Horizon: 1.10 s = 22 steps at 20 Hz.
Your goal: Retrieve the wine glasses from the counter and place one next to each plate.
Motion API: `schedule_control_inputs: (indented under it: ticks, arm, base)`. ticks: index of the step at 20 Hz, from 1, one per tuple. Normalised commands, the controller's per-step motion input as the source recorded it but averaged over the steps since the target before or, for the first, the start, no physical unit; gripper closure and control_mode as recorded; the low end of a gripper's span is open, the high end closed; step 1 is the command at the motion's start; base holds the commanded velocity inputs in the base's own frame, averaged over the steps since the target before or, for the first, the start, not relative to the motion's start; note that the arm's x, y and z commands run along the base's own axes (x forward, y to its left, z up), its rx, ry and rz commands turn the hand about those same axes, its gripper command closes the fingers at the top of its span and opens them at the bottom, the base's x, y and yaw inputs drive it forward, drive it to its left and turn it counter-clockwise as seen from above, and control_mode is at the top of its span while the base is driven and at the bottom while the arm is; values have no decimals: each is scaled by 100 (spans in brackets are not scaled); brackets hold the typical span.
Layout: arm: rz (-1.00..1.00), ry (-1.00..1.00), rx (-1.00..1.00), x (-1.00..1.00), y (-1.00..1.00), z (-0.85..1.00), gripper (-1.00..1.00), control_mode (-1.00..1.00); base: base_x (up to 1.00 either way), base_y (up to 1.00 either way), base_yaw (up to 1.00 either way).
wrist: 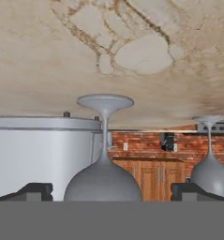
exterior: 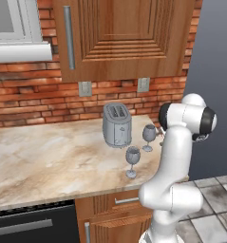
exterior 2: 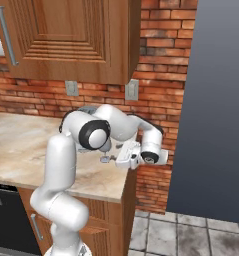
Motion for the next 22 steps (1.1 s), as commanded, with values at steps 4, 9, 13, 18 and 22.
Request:
schedule_control_inputs:
  ticks: [4, 9, 13, 18, 22]
  arm:
    - [-1, 10, -5, 0, 5, -17, -100, -100]
    - [-2, 2, -1, 0, 0, -12, -100, -100]
    - [-3, 1, -3, 7, 13, -6, -100, -100]
    - [-5, 3, -3, 22, 12, -8, -100, -100]
    - [-2, 10, 0, 22, 1, -11, -100, -100]
  base:
    - [0, 0, 0]
    - [0, 0, 0]
    - [0, 0, 0]
    - [0, 0, 0]
    - [0, 0, 0]
